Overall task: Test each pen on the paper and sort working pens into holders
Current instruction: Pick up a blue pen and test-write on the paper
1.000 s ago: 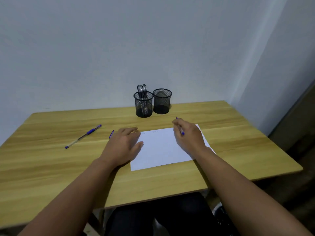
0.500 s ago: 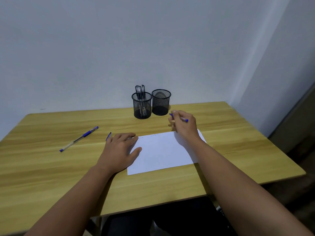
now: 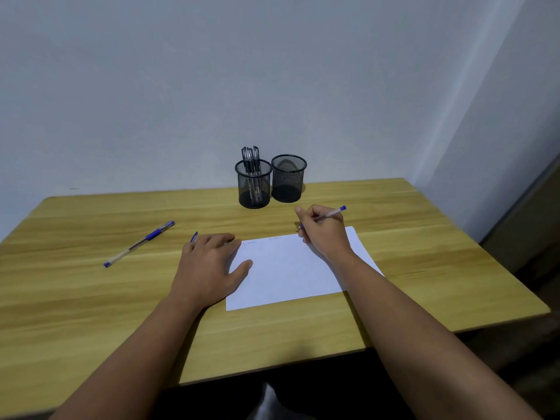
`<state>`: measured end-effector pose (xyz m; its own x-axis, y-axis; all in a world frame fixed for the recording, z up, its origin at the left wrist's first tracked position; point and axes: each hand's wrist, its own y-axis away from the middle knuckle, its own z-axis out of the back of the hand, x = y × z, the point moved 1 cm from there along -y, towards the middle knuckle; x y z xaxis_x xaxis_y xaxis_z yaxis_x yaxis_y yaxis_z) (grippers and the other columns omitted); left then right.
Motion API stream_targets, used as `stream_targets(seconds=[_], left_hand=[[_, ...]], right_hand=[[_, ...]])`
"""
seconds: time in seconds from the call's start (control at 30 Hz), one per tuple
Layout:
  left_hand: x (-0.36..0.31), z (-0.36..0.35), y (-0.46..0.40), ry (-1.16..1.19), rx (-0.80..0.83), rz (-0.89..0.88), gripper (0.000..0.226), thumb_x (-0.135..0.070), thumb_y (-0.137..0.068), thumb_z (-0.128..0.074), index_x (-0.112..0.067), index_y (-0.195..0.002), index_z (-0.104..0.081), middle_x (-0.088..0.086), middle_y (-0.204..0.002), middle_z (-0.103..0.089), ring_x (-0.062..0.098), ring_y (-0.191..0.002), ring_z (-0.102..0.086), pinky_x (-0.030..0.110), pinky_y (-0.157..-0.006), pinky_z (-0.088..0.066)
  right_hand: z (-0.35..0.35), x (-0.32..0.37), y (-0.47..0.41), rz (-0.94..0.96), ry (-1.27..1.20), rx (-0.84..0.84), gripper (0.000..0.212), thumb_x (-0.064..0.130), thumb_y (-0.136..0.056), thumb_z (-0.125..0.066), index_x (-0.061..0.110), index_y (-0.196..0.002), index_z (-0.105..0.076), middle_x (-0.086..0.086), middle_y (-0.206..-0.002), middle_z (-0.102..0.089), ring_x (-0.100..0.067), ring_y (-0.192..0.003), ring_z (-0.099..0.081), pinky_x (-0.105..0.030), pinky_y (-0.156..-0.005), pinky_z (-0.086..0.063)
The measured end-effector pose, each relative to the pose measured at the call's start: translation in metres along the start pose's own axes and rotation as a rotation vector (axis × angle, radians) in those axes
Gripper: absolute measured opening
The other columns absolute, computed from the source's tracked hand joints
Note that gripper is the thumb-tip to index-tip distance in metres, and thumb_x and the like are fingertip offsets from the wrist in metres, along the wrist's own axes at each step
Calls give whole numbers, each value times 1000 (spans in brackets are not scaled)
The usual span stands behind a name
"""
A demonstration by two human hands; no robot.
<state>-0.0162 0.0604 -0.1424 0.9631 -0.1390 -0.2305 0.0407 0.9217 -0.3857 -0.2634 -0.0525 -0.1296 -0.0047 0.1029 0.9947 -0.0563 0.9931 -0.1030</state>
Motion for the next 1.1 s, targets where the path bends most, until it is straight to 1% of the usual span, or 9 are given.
stream_targets(seconds=[0.1,0.2,0.47,0.57,0.63,0.7,0.8,0.93,1.1], left_hand=[[0,0,0,7,-4,5,58,-68,-84,-47,-33,-125,-68,-10,-134,-62,19,-128,-50,46,-101,-38],[0,-1,0,12,-9,8,58,-68,-84,-47,-33,-125,-68,-10,-134,-62,18,-128,-50,46,-101,-39],[0,0,0,25,-22,13,57,-68,-84,-48,-33,-125,-68,-13,-133,-62,16,-127,-50,45,-102,-38],[-1,0,1,25,-20,13,58,-68,-83,-48,-33,-125,-68,-12,-133,-62,17,-126,-50,45,-101,-38],[-1,0,1,25,-19,13,58,-68,-84,-48,-33,-125,-68,-12,-133,-62,17,-126,-50,45,-101,-38],[0,0,1,26,-16,15,58,-68,-84,-48,-34,-126,-68,-12,-134,-62,17,-127,-50,46,-101,-38],[0,0,1,26,-10,17,59,-69,-84,-47,-34,-126,-67,-12,-134,-62,17,-127,-50,46,-102,-38],[0,0,1,27,-11,16,60,-69,-84,-46,-33,-126,-67,-12,-134,-62,17,-128,-49,46,-102,-38],[-1,0,1,21,-12,18,58,-69,-84,-47,-33,-126,-67,-13,-135,-61,17,-128,-48,45,-103,-37]], right_hand=[[-1,-3,-2,-18,46,-15,47,18,-94,-79,14,-58,-50,-13,-52,-54,-27,-50,-52,-31,-50,-41],[0,-4,-2,-18,112,-23,50,16,-94,-77,20,-51,-50,-10,-49,-55,-25,-47,-53,-31,-51,-42],[0,-2,1,44,232,-9,41,16,-95,-76,5,-60,-57,-12,-51,-58,-18,-43,-53,-25,-49,-46],[0,-2,2,54,274,-24,40,7,-93,-70,-1,-61,-48,-12,-50,-48,-17,-42,-48,-22,-45,-40],[1,-2,1,55,281,-45,38,5,-92,-67,-5,-63,-44,-21,-53,-43,-19,-44,-48,-22,-44,-39],[1,-4,0,62,281,-39,40,13,-95,-70,-4,-65,-50,-29,-57,-53,-21,-46,-53,-24,-45,-42],[1,-5,0,74,306,-43,42,19,-97,-72,1,-64,-53,-24,-56,-58,-20,-43,-55,-25,-45,-43],[0,-6,0,90,319,-53,44,18,-97,-69,1,-63,-48,-14,-50,-49,-23,-42,-53,-26,-45,-42],[2,-6,-3,83,314,-115,49,18,-95,-67,17,-52,-44,-8,-47,-49,-26,-43,-53,-31,-49,-43]])
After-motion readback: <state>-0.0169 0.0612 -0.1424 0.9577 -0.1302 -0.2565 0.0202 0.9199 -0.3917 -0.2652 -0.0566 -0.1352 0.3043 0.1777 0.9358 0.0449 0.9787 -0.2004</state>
